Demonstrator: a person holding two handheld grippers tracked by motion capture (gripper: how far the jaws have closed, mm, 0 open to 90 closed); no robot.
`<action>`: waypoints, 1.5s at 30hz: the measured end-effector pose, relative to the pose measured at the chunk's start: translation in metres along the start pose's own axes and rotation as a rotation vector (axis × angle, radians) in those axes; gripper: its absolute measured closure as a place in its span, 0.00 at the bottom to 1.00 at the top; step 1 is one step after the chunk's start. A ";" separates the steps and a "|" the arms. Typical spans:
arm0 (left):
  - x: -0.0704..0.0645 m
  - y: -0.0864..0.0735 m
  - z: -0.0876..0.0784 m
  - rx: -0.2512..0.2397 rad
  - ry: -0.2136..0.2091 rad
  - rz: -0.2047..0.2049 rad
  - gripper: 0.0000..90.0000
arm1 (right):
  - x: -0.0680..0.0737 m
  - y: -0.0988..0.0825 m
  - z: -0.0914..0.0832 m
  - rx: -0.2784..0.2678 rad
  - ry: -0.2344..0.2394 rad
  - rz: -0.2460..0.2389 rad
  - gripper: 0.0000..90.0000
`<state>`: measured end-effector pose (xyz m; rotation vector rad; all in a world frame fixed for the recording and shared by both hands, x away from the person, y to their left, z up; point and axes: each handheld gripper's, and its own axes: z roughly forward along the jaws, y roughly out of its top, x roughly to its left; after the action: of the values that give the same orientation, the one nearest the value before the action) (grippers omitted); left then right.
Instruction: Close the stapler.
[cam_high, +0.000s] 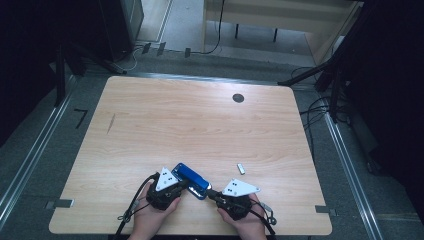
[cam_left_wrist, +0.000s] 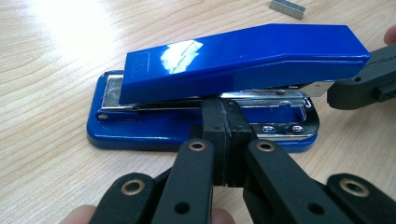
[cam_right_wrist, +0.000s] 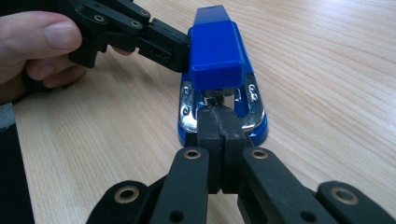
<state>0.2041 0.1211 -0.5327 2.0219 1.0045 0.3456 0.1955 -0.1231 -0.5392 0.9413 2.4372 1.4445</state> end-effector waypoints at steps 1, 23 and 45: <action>0.000 0.000 0.000 0.000 0.000 0.000 1.00 | 0.000 0.000 0.000 0.003 0.000 -0.002 1.00; -0.003 0.000 0.001 0.005 -0.032 0.032 1.00 | -0.001 0.005 -0.003 -0.026 -0.005 -0.007 1.00; -0.004 0.000 0.001 0.005 -0.022 0.038 1.00 | 0.006 0.033 -0.010 -0.124 -0.005 -0.046 1.00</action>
<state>0.2021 0.1178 -0.5329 2.0476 0.9552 0.3405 0.2011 -0.1159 -0.5051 0.8569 2.3190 1.5545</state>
